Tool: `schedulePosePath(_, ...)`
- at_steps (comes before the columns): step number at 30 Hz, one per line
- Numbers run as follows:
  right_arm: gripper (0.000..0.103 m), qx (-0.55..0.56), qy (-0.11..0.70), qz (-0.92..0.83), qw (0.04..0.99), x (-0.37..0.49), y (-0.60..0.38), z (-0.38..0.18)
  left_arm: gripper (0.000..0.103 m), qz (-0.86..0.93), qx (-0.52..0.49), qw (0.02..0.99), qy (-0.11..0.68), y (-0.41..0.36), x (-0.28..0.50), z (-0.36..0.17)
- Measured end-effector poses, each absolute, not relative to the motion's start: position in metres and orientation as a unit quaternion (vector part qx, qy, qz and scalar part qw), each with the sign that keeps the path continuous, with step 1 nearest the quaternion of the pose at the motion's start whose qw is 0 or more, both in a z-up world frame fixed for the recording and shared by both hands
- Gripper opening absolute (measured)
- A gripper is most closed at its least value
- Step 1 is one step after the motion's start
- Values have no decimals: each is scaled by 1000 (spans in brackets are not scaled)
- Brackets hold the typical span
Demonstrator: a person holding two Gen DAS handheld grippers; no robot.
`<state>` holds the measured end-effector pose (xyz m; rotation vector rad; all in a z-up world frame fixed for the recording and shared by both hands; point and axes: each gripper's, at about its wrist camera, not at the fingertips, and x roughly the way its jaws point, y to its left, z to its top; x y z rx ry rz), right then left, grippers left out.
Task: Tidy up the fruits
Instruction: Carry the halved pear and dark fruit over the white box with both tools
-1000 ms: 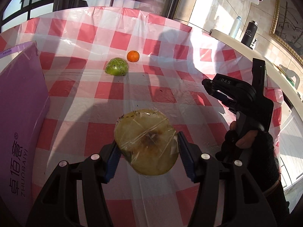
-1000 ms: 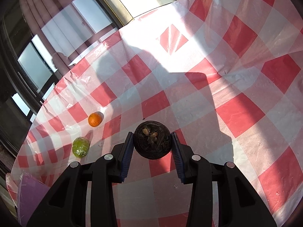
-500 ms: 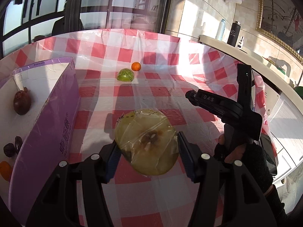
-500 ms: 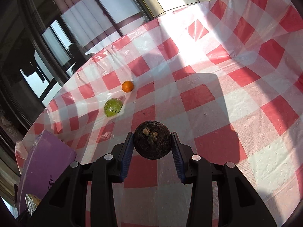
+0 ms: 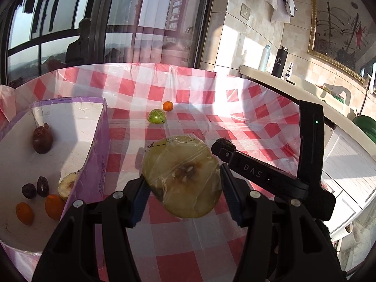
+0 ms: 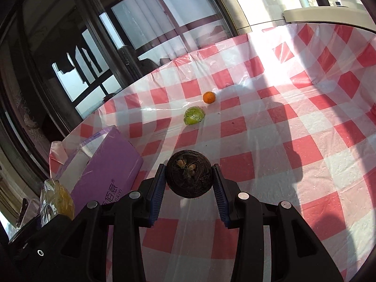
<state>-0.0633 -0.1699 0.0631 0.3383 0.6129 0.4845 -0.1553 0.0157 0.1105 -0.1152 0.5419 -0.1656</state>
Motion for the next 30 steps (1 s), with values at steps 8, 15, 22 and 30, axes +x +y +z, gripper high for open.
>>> schedulePosePath(8, 40, 112, 256, 315, 907, -95, -106, 114, 57, -14, -82, 973, 216, 83, -180, 145)
schedulePosePath(15, 40, 66, 258, 373, 889, -108, -34, 122, 57, 76, -125, 961, 234, 169, -182, 135)
schedulePosePath(22, 40, -46, 275, 403, 871, -120, 47, 113, 57, 151, -150, 930, 299, 239, -171, 105)
schedulePosePath(30, 40, -194, 350, 363, 842, -101, 106, 86, 57, 157, -123, 914, 354, 259, -161, 92)
